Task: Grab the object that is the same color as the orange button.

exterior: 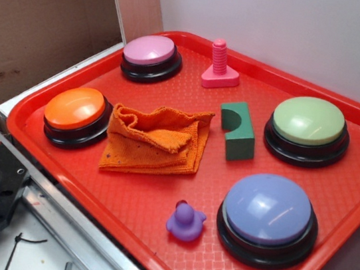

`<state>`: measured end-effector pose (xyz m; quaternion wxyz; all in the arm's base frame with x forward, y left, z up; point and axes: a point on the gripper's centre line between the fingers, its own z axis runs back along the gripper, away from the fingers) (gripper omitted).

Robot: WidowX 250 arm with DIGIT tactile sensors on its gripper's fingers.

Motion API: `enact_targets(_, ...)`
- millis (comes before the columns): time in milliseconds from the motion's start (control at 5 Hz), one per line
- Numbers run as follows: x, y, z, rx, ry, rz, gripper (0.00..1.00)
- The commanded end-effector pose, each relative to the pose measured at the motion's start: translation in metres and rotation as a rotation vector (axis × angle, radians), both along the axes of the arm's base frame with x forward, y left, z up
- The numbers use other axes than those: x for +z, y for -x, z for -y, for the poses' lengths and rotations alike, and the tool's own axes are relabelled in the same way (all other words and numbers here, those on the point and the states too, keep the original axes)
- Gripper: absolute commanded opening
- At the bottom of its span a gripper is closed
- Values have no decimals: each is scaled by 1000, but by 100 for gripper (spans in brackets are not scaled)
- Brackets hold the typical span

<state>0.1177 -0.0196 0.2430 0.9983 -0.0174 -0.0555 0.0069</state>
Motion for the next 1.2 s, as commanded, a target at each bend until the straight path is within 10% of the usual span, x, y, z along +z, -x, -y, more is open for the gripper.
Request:
enact_targets(0, 0, 0, 0, 0, 0, 0, 100)
enact_targets(600, -38, -45, 66, -627, -126, -36, 100)
enact_targets(1000, -112, -51, 28, -794, -116, -169, 100)
